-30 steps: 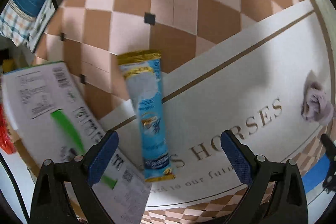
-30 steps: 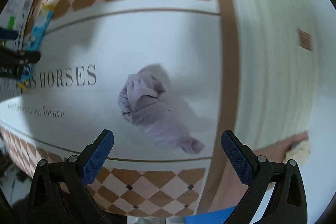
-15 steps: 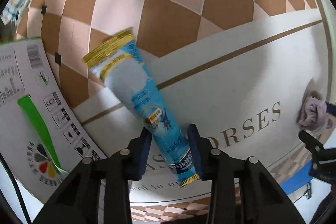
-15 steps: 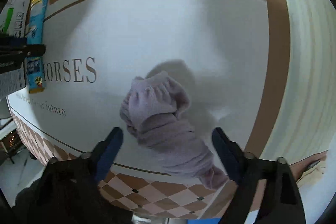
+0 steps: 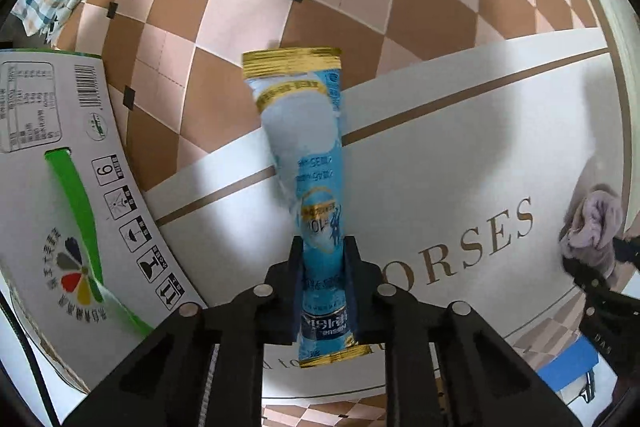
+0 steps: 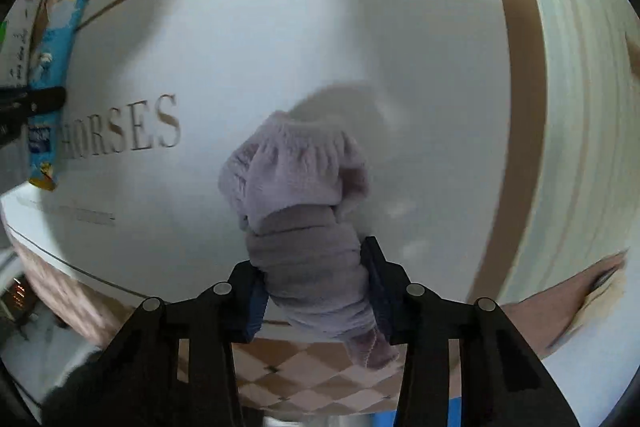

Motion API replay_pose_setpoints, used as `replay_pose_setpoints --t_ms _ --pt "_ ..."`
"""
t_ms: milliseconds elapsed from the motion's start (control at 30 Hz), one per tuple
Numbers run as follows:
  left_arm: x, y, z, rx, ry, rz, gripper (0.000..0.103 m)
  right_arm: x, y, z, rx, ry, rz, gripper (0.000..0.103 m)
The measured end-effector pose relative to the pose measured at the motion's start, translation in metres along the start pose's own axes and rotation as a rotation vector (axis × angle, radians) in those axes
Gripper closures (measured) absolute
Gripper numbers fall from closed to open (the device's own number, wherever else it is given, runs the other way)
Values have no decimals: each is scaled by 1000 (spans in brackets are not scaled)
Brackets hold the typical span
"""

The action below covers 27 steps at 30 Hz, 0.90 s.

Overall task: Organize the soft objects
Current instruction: 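Grasp the blue tube with left tool while right tool grasps lilac plush, then lower tube and plush into the box and open both tools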

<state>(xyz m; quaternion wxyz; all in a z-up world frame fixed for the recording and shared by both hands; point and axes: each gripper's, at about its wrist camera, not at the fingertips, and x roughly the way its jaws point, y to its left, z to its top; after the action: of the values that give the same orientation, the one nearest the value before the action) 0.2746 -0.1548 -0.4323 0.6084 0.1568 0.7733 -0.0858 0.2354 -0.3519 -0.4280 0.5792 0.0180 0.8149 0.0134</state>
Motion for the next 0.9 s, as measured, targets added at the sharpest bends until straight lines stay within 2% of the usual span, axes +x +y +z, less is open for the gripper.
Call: replay_pose_setpoints --t_ms 233,367,500,600,700,733,900 --pt "-31 -3 -39 -4 -112 -46 90 -26 0 -25 163 -92 200 59" --pt "-58 -2 -72 -9 -185 -100 90 -53 14 -36 189 -153 267 59" --pt "-105 17 -97 -19 -270 -148 90 -96 37 -39 196 -226 347 59" --pt "-138 53 -101 -55 -316 -175 90 -131 55 -45 191 -285 407 59" --pt "-166 107 -101 -104 -336 -207 90 -161 95 -47 194 -324 471 59" --pt "-181 131 -87 -126 -335 -218 90 -168 111 -47 197 -326 494 59" --pt "-184 208 -46 -208 -287 -234 90 -187 199 -43 210 -318 559 59"
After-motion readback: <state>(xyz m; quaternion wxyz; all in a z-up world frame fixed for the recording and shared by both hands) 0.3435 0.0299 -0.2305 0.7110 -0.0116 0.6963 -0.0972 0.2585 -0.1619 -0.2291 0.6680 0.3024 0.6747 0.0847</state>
